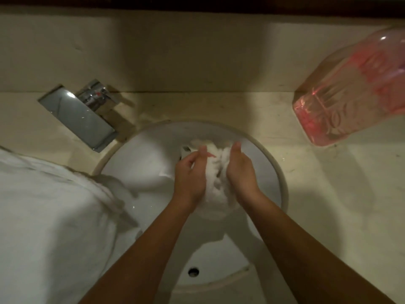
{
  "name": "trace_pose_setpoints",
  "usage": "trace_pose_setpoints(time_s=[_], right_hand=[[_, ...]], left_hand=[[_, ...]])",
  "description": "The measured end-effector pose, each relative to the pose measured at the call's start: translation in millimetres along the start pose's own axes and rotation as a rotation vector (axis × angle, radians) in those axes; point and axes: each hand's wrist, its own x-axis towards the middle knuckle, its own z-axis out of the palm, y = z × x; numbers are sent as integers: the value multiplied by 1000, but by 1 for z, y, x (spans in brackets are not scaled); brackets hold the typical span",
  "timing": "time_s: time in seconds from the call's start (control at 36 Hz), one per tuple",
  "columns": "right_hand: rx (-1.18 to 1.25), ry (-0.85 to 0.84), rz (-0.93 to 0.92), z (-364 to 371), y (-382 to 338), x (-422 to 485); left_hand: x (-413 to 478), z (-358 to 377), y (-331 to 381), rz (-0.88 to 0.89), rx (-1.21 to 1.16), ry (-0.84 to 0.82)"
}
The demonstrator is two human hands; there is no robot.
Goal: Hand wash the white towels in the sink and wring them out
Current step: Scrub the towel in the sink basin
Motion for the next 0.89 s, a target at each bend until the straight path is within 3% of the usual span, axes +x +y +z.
trace_pose_setpoints(time_s=[0.14, 0.31, 0.56, 0.75, 0.89], right_hand=[[184, -21, 32, -19, 3, -2], [352, -111, 74, -26, -4, -21], [457, -217, -93, -46, -16, -44], [277, -125, -198, -67, -16, -64], [52, -65, -370, -64, -17, -70]], left_hand=[[-4, -2, 14, 135, 82, -107], [-13, 1, 27, 280, 191, -109], [-36, 6, 51, 244, 241, -55], [-51, 13, 55, 133, 222, -63], [-44, 5, 58, 13, 284, 85]])
